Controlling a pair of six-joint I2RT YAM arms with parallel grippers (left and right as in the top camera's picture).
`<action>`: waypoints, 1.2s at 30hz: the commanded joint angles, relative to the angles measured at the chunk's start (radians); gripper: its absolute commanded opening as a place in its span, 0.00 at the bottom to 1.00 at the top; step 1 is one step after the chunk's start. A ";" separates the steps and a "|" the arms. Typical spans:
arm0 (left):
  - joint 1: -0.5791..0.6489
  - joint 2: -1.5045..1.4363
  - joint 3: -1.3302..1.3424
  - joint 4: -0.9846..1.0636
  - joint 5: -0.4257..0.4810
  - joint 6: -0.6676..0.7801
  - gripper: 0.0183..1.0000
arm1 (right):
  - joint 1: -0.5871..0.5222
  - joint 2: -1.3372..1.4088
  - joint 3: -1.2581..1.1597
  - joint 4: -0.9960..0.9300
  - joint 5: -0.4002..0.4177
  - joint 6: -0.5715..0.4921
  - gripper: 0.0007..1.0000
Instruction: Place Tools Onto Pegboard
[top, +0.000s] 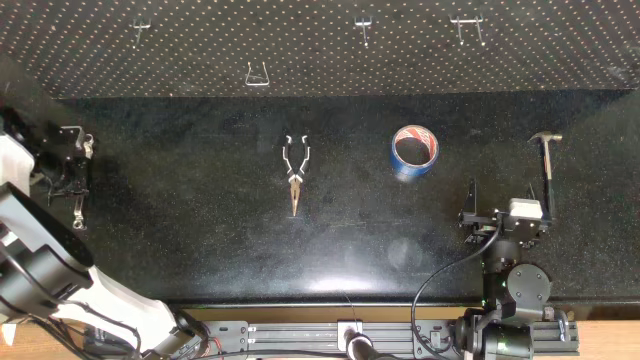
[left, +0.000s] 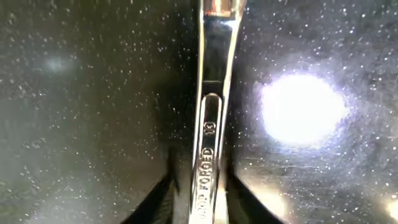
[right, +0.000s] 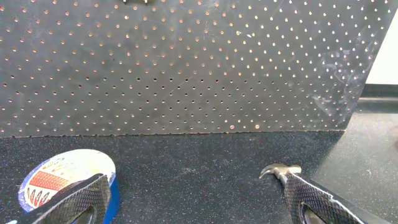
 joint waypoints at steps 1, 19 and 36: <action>-0.003 0.023 -0.021 0.031 -0.022 -0.003 0.20 | -0.005 -0.006 -0.003 -0.005 0.008 -0.010 0.92; -0.002 -0.012 -0.077 0.054 0.016 -0.127 0.01 | -0.005 -0.006 -0.003 -0.005 0.008 -0.010 0.92; -0.099 -0.642 -0.185 -0.076 0.029 -0.180 0.01 | -0.005 -0.006 -0.003 -0.005 0.008 -0.010 0.92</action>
